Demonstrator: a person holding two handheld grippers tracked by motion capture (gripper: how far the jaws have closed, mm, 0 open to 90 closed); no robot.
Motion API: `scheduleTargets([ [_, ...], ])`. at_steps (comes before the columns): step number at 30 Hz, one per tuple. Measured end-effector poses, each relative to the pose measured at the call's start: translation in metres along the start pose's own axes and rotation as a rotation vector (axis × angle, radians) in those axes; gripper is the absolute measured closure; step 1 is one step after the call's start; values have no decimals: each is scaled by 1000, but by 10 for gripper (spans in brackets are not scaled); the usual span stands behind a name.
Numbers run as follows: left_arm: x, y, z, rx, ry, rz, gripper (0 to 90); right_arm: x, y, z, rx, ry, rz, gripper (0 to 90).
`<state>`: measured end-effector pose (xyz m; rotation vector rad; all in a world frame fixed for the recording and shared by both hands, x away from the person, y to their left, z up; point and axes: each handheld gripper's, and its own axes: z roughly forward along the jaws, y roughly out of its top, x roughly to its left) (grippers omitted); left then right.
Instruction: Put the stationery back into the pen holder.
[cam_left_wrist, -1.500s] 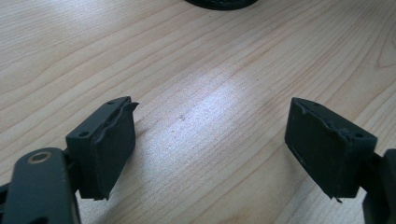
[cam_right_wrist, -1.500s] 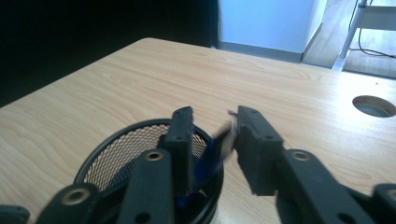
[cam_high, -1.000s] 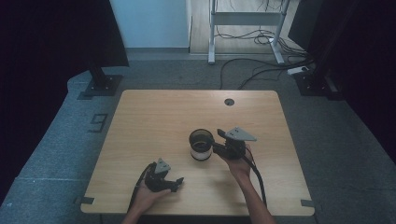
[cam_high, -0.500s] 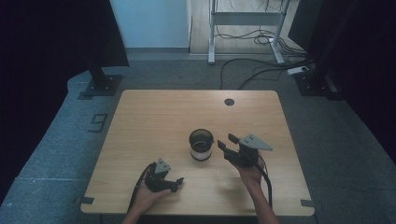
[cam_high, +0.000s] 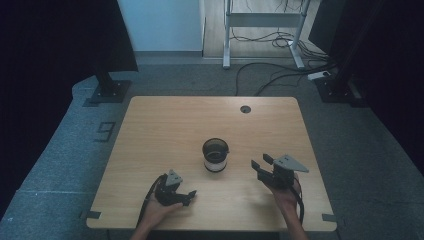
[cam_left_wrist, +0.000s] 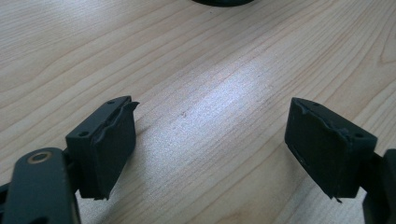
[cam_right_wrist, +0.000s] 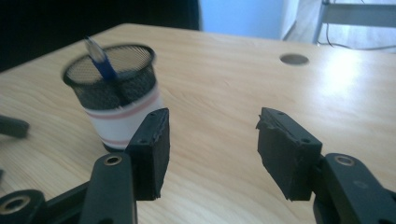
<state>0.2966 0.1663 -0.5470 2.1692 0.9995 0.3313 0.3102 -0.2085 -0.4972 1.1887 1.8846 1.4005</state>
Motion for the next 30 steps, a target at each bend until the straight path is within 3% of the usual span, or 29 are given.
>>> scheduleTargets([
  [6,0,0,0,0,0,1,167,-17,-20,-7,49,-42,24,416],
  [16,0,0,0,1,1,5,167,-32,-45,-8,139,-83,42,400],
  [30,0,0,0,4,2,12,163,-34,-48,-6,158,-88,44,364],
])
